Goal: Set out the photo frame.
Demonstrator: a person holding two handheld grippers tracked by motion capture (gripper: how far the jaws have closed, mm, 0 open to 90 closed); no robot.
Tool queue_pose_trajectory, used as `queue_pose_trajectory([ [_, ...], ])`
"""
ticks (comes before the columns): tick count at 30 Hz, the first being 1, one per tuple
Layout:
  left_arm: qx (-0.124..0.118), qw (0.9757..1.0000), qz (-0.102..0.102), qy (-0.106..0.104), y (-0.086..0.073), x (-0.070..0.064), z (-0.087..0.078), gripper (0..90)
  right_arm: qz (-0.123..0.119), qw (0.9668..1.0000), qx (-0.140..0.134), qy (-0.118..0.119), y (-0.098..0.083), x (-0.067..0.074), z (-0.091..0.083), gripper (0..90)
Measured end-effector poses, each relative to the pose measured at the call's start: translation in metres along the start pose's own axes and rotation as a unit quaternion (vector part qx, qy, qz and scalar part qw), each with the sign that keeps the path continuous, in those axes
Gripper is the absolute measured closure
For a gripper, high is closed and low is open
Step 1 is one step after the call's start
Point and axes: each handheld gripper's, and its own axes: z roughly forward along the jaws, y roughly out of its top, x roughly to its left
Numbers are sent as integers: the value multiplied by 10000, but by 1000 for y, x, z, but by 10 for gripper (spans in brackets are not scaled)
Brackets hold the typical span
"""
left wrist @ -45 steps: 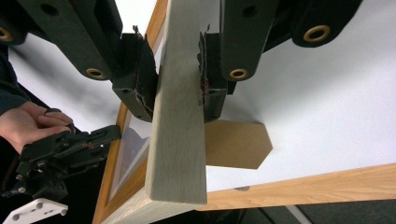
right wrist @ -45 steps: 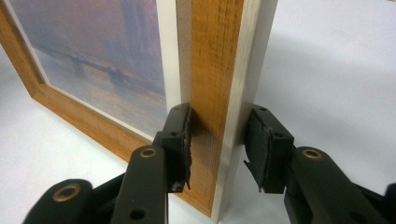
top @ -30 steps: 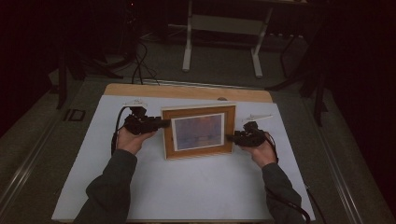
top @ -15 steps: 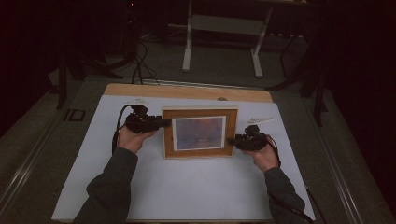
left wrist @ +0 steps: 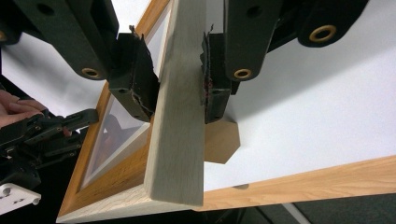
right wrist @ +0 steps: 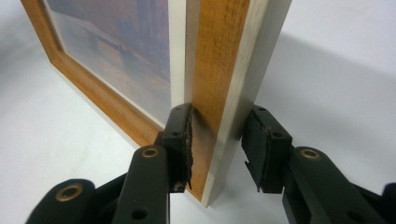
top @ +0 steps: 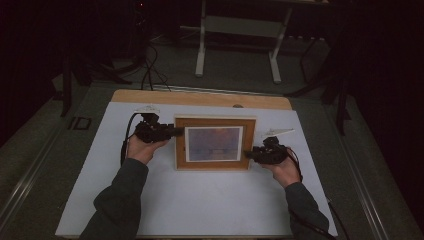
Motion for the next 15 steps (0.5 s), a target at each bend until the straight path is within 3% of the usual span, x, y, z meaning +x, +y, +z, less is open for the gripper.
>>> queue_pose_trajectory([
  [15,34,9999,-64,-116,-5,-5,-7,673,-5,10000,38,74,1,0,0,629],
])
